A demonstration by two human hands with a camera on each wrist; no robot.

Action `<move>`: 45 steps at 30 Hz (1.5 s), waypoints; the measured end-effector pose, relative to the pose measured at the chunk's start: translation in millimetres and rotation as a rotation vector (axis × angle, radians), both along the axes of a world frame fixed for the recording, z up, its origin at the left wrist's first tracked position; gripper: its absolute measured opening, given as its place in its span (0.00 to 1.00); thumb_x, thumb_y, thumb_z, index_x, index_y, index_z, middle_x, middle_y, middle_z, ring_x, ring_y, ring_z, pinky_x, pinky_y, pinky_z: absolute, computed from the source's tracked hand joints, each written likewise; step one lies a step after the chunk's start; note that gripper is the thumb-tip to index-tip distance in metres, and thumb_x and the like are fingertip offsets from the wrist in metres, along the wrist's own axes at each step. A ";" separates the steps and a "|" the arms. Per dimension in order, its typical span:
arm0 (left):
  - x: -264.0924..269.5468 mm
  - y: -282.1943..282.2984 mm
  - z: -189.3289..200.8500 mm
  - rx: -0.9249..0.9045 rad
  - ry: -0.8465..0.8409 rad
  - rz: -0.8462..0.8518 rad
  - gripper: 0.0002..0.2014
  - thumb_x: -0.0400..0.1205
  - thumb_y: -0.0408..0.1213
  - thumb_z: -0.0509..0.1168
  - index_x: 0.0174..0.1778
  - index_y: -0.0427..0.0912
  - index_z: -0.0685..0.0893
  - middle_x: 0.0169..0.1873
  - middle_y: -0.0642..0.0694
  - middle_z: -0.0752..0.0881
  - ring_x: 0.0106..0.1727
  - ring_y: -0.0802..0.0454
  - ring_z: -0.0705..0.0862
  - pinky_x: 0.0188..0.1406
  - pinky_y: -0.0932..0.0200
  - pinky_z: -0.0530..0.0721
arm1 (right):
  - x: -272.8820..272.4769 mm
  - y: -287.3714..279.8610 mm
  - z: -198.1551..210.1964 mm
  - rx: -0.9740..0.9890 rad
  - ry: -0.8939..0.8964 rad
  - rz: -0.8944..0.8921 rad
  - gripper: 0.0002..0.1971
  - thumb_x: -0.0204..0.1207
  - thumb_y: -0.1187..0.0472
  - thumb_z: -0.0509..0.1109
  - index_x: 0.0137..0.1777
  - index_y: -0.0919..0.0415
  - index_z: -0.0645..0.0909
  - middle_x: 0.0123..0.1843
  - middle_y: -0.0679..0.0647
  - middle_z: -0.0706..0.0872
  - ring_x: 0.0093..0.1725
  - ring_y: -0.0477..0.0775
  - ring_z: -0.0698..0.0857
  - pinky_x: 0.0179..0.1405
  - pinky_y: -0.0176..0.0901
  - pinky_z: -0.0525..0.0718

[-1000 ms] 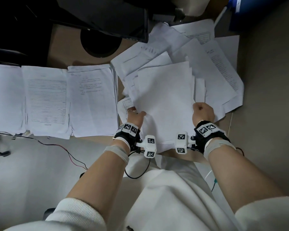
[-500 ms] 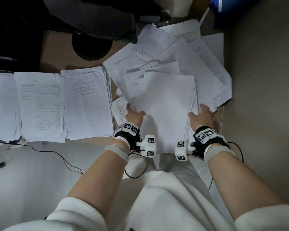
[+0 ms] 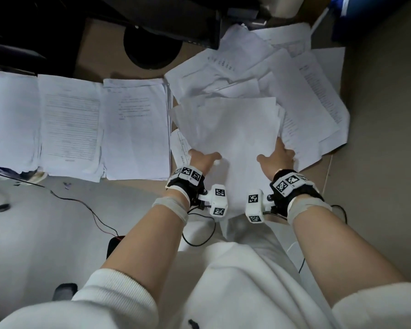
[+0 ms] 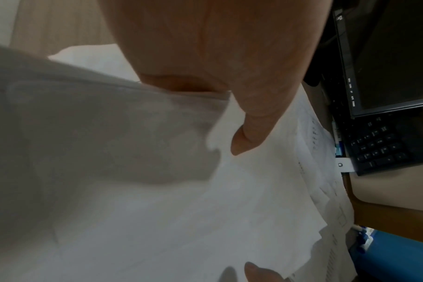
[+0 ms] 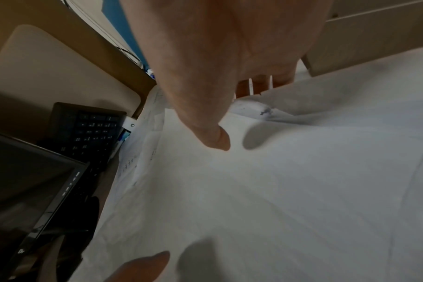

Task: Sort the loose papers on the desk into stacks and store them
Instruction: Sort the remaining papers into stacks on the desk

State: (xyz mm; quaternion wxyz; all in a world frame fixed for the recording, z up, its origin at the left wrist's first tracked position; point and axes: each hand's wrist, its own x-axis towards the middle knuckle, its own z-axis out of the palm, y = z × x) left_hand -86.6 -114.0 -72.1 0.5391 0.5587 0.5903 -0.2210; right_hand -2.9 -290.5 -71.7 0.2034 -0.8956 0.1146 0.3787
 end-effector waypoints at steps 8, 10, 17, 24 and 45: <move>-2.4 -14.8 5.3 0.008 -0.143 -0.067 0.29 0.69 0.31 0.77 0.66 0.32 0.77 0.59 0.38 0.85 0.60 0.38 0.85 0.63 0.42 0.85 | -11.6 -16.3 10.5 0.147 0.027 -0.227 0.12 0.73 0.64 0.70 0.57 0.61 0.81 0.53 0.56 0.87 0.54 0.62 0.85 0.55 0.49 0.84; 1.1 -14.1 14.4 0.020 -0.181 -0.109 0.25 0.73 0.24 0.74 0.66 0.29 0.78 0.58 0.39 0.85 0.60 0.41 0.84 0.62 0.47 0.84 | -14.9 -20.0 14.5 0.217 0.039 -0.288 0.12 0.73 0.70 0.70 0.55 0.60 0.80 0.52 0.55 0.86 0.51 0.59 0.84 0.53 0.47 0.83; 16.9 -3.2 67.6 0.127 -0.407 0.032 0.12 0.72 0.15 0.66 0.46 0.33 0.84 0.43 0.38 0.87 0.46 0.42 0.84 0.45 0.56 0.82 | 2.1 -17.5 64.1 0.343 -0.113 -0.380 0.17 0.72 0.74 0.72 0.32 0.61 0.68 0.33 0.53 0.74 0.30 0.52 0.74 0.34 0.42 0.75; 53.5 -0.1 130.5 0.302 -0.671 0.162 0.08 0.68 0.22 0.71 0.42 0.28 0.85 0.35 0.45 0.86 0.36 0.49 0.85 0.34 0.64 0.83 | 36.7 -10.8 132.1 0.665 -0.376 -0.409 0.10 0.68 0.78 0.73 0.44 0.66 0.82 0.43 0.55 0.87 0.43 0.54 0.84 0.43 0.39 0.80; 58.3 21.7 163.1 0.381 -0.852 0.066 0.12 0.68 0.24 0.77 0.37 0.47 0.88 0.36 0.51 0.90 0.40 0.51 0.88 0.50 0.47 0.90 | 52.6 5.1 158.4 0.883 -0.488 -0.359 0.14 0.70 0.71 0.79 0.55 0.68 0.85 0.51 0.55 0.90 0.41 0.39 0.88 0.38 0.22 0.80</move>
